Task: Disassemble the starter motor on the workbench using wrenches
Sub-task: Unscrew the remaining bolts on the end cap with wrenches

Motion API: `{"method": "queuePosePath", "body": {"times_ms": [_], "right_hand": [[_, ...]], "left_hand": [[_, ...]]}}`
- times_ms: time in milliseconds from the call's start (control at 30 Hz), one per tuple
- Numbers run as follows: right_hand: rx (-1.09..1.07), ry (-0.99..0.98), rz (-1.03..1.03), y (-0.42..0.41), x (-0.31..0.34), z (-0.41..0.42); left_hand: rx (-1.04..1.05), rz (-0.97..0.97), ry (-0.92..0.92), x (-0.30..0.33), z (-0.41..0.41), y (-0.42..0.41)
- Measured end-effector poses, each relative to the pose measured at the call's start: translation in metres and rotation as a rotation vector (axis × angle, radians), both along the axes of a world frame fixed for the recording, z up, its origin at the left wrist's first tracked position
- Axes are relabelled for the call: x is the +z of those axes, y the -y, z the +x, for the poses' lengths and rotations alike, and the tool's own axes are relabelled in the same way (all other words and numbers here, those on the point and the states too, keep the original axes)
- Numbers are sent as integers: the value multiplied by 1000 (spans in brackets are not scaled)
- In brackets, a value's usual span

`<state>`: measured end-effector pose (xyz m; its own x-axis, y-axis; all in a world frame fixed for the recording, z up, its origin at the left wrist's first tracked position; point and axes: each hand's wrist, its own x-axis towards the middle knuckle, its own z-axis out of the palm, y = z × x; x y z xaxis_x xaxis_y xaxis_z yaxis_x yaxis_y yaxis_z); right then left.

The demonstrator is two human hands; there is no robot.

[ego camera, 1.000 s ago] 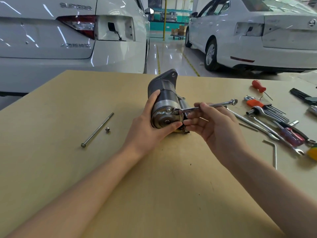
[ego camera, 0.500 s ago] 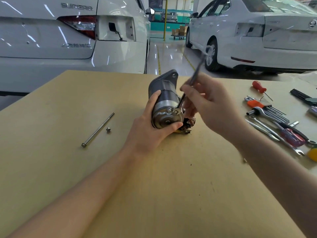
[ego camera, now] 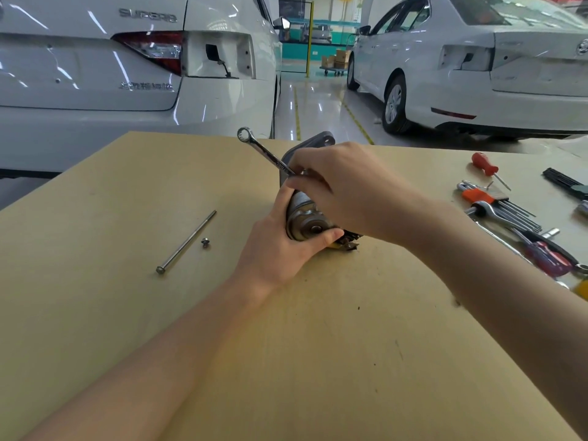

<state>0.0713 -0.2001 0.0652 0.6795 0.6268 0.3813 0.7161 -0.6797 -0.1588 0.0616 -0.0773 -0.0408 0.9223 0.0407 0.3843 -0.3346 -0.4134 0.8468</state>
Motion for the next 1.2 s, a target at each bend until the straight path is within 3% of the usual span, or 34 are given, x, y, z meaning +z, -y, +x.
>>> {"method": "queuePosePath", "body": {"times_ms": [67,133,267,400,567,800,1033,1200], "right_hand": [[11,-28,19,1,0,0],[65,-89,167,3,3,-3],[279,-374,866,20,6,-14],[17,-590,1185,39,-9,-13],[-41,-929,1377,53,-37,-13],[11,-1175,1456,52,-45,-10],[-4,-1029,1458,51,-50,-13],[-20,-1037,1535,47,-57,-12]], "left_hand": [[2,-9,-2,0,0,0],[5,-5,6,-1,1,0],[-5,10,30,-1,2,0],[-14,-22,29,-3,2,0],[-17,-27,28,-3,3,0],[-17,-15,26,-3,2,-1],[-19,-7,28,-2,1,-1],[-10,17,41,-2,3,-1]]}}
